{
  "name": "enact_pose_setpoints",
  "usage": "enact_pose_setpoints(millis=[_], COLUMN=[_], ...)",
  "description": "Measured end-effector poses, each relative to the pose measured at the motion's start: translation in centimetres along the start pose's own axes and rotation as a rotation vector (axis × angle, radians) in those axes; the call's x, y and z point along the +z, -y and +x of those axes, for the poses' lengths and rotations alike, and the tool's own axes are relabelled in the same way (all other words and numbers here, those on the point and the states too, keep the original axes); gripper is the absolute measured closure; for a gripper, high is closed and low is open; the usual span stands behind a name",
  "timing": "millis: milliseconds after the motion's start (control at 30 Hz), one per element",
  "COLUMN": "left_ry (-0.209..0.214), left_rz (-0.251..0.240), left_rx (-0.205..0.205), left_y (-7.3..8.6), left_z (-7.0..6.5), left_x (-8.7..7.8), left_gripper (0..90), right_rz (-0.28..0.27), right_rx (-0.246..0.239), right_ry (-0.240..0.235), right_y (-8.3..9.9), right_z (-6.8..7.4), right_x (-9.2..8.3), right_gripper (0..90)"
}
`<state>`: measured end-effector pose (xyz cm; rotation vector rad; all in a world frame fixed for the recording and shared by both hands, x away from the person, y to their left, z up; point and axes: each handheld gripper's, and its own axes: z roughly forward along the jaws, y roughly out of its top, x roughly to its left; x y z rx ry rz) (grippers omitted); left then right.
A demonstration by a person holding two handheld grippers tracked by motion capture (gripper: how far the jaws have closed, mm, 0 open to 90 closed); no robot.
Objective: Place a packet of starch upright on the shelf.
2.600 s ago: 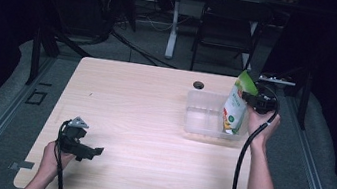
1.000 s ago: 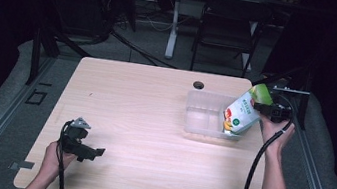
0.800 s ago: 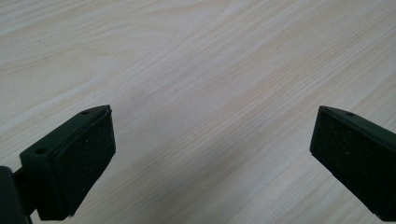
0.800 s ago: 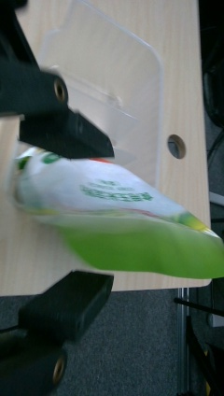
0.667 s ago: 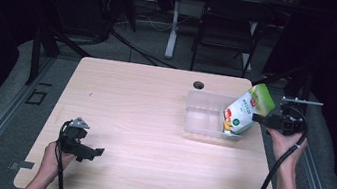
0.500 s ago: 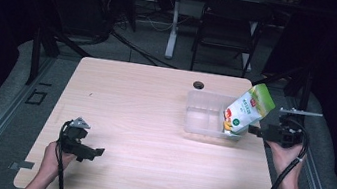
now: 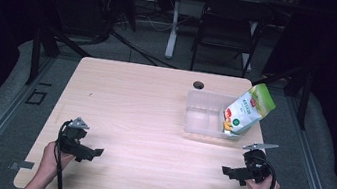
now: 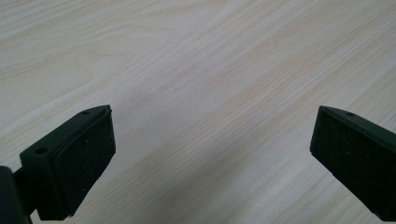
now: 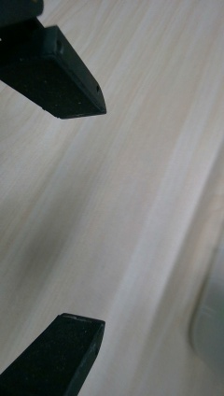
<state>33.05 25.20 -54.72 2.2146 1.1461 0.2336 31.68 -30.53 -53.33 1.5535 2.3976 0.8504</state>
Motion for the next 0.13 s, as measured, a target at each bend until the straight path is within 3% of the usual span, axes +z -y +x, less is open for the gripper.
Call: enact_pose_setpoints(millis=[133], left_ry=[-0.001], left_rz=[-0.005], left_rx=[-0.002], left_y=[0.03], left_z=[0.04], left_x=[-0.03], left_gripper=[0.2], right_rz=[-0.003], right_rx=[0.009], right_ry=[-0.016], right_y=[0.21], right_z=[-0.33], right_x=[0.52], right_gripper=[0.0])
